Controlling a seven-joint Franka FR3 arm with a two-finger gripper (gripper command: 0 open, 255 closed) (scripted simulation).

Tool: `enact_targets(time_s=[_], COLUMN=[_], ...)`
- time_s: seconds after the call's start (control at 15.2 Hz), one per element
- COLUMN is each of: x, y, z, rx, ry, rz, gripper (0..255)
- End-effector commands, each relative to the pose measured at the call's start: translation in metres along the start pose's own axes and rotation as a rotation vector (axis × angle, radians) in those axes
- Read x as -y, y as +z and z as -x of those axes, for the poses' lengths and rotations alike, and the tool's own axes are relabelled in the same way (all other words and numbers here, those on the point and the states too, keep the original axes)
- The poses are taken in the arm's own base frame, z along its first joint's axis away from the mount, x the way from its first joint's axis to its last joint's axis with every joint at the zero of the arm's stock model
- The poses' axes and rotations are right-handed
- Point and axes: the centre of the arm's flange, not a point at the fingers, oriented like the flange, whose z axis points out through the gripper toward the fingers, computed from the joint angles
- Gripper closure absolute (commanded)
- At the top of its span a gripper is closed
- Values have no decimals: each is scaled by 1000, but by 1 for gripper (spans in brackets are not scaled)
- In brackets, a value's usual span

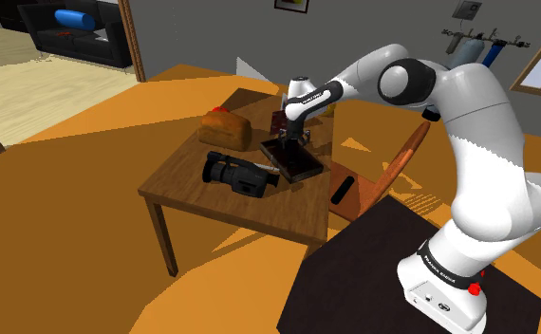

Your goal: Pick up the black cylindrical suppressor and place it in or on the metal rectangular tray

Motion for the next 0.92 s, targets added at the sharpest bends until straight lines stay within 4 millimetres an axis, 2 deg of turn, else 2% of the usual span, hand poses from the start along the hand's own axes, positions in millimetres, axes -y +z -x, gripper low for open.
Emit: enact_targets(time_s=[0.0,0.07,0.33,0.86], x=[0,0,0,0], y=[0,0,-50,-50], z=[0,0,0,0], rx=[0,0,0,0], ry=[0,0,0,0], rz=[0,0,0,0], gripper=[0,0,0,0])
